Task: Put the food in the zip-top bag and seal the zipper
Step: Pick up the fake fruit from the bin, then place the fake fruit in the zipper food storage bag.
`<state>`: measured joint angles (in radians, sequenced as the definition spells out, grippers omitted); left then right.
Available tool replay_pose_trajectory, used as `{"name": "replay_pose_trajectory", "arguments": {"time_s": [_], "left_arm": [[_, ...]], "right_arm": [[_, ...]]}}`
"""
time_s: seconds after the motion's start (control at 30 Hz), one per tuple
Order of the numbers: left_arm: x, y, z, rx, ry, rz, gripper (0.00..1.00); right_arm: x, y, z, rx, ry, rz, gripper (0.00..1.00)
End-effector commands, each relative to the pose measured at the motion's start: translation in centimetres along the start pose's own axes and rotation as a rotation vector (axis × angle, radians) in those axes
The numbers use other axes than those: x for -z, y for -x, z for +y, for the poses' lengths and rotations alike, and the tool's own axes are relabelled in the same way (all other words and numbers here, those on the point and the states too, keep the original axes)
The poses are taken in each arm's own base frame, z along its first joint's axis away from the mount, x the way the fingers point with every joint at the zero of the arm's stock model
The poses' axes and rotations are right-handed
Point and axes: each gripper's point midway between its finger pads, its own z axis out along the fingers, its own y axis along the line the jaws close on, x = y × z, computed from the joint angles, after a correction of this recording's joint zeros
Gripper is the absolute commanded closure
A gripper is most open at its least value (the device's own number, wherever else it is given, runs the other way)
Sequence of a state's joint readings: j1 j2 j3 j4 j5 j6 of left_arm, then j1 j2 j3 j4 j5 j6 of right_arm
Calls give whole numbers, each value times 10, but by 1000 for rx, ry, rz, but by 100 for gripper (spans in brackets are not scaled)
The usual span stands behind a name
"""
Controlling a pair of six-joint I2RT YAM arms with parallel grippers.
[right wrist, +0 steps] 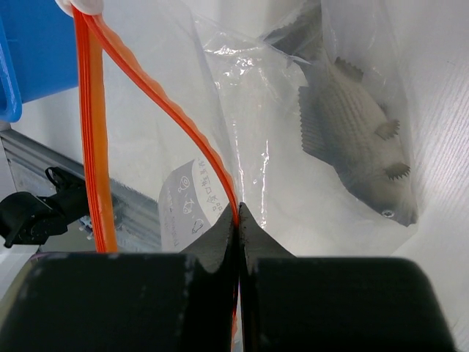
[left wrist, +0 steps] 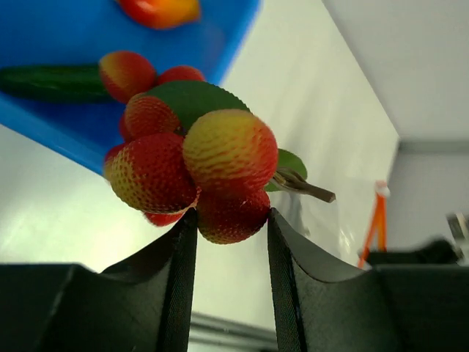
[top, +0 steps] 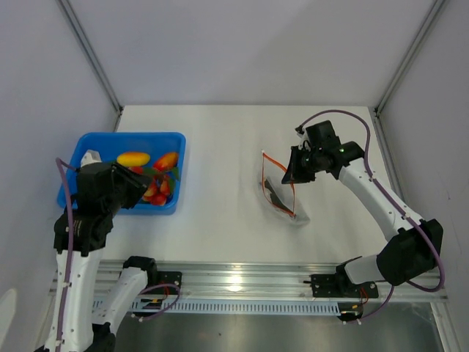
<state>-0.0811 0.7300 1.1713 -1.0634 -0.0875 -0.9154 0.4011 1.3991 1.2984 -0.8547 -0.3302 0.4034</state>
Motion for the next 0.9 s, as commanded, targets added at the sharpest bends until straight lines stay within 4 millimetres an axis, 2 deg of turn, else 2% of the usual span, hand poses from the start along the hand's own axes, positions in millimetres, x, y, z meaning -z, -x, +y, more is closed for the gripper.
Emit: {"name": "replay_pose_trajectory", "arguments": {"time_s": [0.0, 0.07, 0.13, 0.23, 0.27, 0.33, 0.37, 0.43, 0.47, 0.6, 0.63, 0.7, 0.77, 0.8, 0.83, 0.87], "left_arm": [[26, -21, -38, -43, -207, 118, 99], [33, -30, -43, -48, -239, 158, 99], [46, -32, -60, -71, -335, 171, 99], [56, -36, -82, -90, -452, 204, 99], [63, -40, -97, -94, -530, 231, 99], [66, -44, -112, -101, -586, 272, 99], [74, -47, -129, -124, -671, 293, 99], [74, -52, -144, -140, -723, 333, 99], [83, -56, -158, -159, -799, 351, 100], [94, -71, -193, -200, -941, 430, 99], [90, -76, -202, -208, -960, 456, 99], [106, -81, -222, -234, -1049, 480, 100], [107, -91, -238, -245, -1074, 528, 100], [116, -92, -246, -260, -1114, 556, 99], [117, -95, -250, -277, -1130, 573, 100], [122, -94, -263, -293, -1155, 583, 99]], "right_arm": [[9, 10, 6, 13, 17, -53, 100], [9, 11, 7, 13, 23, -51, 100], [9, 13, 9, 15, 33, -56, 100], [8, 14, 9, 19, 32, -53, 100], [8, 15, 10, 19, 34, -54, 100], [7, 16, 12, 17, 38, -49, 100], [8, 18, 13, 18, 44, -54, 100], [7, 19, 14, 13, 48, -47, 100], [7, 20, 16, 16, 51, -49, 100], [7, 18, 18, 9, 58, -33, 100], [8, 18, 20, 8, 65, -32, 100], [7, 14, 22, 15, 65, -26, 100], [6, 12, 22, 20, 64, -18, 100], [6, 10, 23, 20, 68, -14, 100], [5, 8, 23, 18, 69, -7, 100], [6, 8, 24, 15, 72, -6, 100]]}}
